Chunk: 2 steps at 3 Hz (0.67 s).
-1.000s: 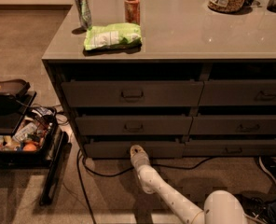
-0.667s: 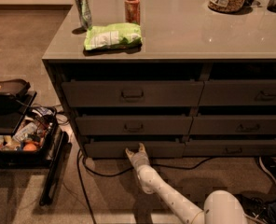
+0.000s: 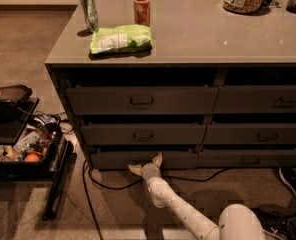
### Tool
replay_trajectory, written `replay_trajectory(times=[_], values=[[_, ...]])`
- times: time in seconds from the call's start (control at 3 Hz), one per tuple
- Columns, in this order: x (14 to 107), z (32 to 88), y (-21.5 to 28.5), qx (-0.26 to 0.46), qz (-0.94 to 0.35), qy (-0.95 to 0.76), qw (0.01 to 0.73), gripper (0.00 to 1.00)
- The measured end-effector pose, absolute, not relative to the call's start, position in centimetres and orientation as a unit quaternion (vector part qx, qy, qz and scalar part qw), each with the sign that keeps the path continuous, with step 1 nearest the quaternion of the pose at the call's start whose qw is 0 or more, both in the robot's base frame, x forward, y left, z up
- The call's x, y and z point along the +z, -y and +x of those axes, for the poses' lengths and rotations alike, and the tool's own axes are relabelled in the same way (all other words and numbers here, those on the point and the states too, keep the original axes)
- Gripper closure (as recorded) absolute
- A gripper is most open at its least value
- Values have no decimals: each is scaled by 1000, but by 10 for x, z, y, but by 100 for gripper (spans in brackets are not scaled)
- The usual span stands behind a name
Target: Close bottom drawer
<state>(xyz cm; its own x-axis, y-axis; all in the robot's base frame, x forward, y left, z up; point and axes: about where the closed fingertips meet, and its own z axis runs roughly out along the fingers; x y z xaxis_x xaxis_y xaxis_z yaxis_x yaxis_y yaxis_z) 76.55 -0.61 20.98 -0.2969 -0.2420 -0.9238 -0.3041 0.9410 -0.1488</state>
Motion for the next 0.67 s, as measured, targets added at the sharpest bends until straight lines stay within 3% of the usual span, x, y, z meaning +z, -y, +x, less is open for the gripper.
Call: replay_trajectory(times=[0.33, 0.67], values=[[205, 731, 9, 10, -155, -813, 561, 0], [205, 731, 9, 10, -155, -813, 561, 0]])
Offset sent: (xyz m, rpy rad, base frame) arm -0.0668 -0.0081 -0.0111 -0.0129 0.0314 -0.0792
